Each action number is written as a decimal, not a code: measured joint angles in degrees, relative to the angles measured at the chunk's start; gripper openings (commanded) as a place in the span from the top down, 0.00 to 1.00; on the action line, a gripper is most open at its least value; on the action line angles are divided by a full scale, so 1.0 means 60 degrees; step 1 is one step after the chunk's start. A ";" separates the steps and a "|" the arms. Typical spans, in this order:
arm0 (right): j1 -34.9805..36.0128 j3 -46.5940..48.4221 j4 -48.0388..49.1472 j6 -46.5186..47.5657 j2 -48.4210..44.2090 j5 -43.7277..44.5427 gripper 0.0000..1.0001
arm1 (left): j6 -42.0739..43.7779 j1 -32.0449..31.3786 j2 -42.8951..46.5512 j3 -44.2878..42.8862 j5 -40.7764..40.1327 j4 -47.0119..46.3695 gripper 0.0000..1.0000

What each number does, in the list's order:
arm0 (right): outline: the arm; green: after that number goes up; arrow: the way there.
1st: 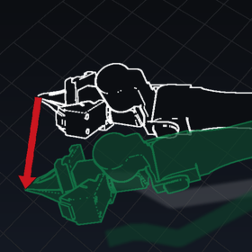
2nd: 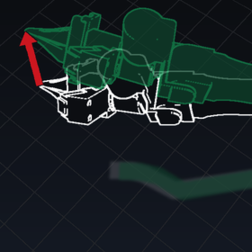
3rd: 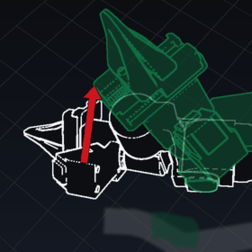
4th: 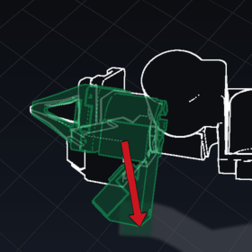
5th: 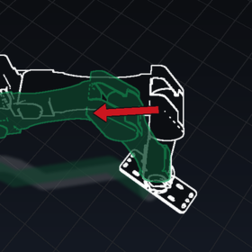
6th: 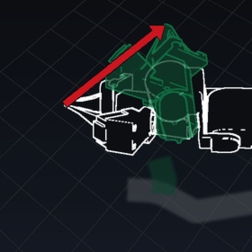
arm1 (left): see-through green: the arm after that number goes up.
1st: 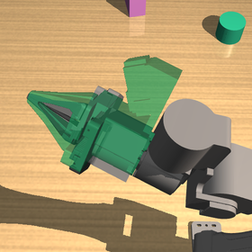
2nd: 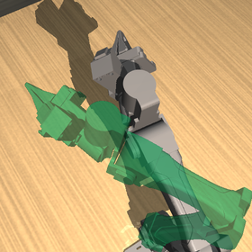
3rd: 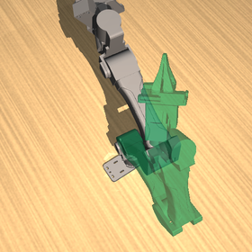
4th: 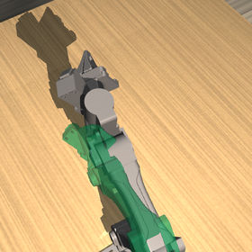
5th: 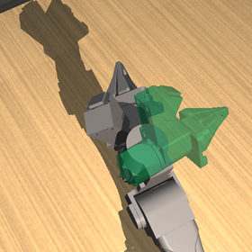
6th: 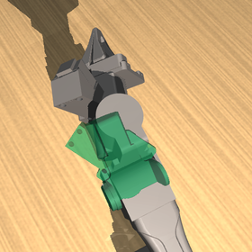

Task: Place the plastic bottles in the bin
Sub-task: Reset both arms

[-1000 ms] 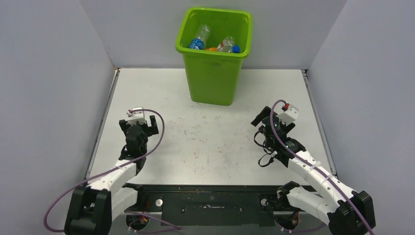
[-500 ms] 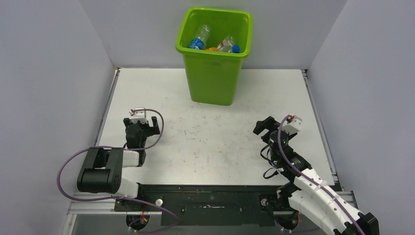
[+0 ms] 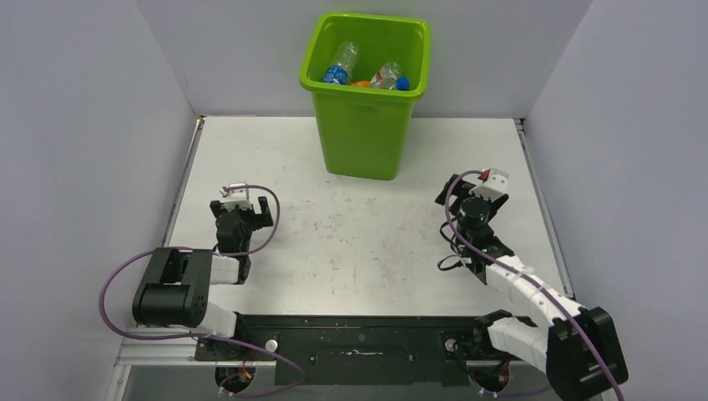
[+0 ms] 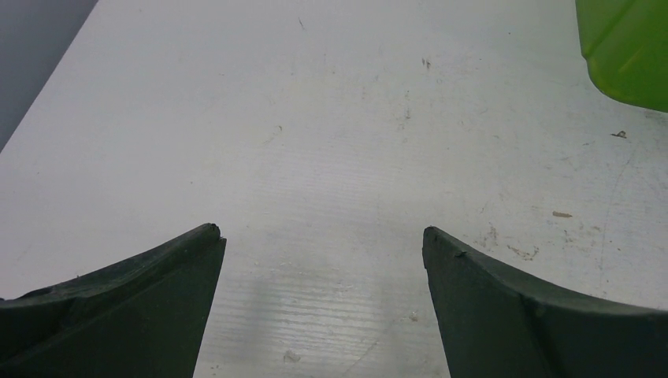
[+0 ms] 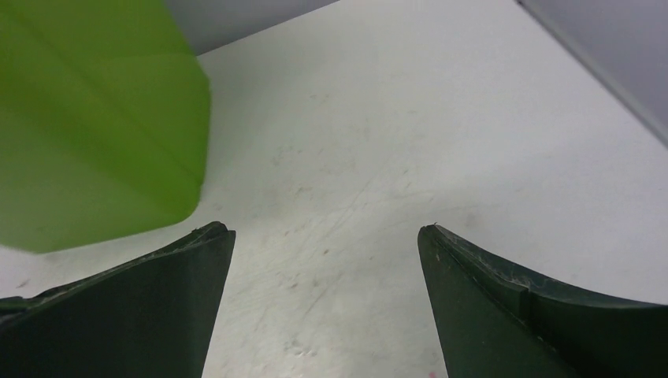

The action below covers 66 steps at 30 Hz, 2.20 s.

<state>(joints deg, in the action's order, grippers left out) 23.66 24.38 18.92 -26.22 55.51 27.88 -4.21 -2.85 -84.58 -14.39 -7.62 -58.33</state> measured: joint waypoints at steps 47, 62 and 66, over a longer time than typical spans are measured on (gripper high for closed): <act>-0.2430 -0.1880 0.8415 0.3858 0.6269 -0.0645 0.10 | 0.0047 -0.0390 0.0004 0.0146 -0.1111 -0.0386 0.04; -0.2320 -0.1920 0.8477 0.3905 0.6269 -0.0525 0.10 | 0.0044 -0.0382 0.0004 0.0146 -0.1078 -0.0382 0.04; -0.2320 -0.1920 0.8477 0.3909 0.6269 -0.0525 0.10 | 0.0040 -0.0372 0.0004 0.0146 -0.1009 -0.0382 0.04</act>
<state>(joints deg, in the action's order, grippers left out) 9.74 12.86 69.78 -2.76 93.12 24.73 -3.97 -5.08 -84.55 -13.52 -13.67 -60.62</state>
